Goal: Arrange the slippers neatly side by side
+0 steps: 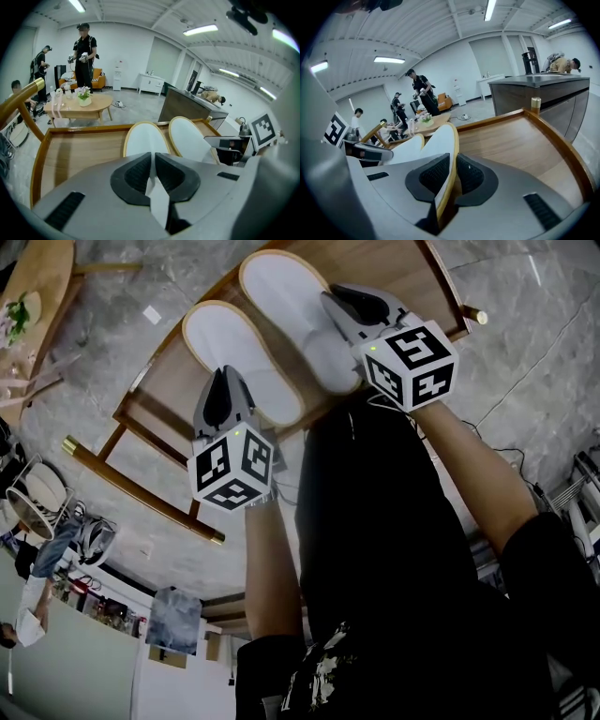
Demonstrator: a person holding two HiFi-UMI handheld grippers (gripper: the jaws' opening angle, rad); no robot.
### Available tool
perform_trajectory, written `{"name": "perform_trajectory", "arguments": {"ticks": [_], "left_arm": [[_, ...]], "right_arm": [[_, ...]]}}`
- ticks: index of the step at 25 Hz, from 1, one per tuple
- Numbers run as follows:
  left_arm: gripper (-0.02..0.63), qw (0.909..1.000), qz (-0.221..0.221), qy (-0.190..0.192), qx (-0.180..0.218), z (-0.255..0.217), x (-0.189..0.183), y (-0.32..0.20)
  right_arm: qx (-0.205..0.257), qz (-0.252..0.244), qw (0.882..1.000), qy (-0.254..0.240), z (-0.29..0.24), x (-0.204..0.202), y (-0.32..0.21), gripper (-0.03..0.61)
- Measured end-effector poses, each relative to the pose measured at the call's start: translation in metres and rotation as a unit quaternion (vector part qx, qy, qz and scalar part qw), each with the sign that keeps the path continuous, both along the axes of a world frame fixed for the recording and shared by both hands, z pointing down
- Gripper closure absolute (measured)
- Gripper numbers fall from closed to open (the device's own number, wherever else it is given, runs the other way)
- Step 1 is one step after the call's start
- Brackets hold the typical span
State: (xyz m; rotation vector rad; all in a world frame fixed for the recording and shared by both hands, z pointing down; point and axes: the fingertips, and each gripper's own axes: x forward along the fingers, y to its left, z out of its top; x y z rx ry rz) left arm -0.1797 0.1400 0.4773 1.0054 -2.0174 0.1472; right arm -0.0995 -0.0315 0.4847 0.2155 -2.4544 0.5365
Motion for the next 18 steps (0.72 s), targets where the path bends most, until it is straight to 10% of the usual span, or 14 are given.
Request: {"name": "perform_trajectory", "arguments": {"ticks": [18], "left_arm": [[0.520,0.9988,0.025,0.030,0.027,0.002,0.010,-0.028]], "right_arm": [[0.027,-0.050,0.998,0.013,0.009,-0.012,0.007,0.497]]}}
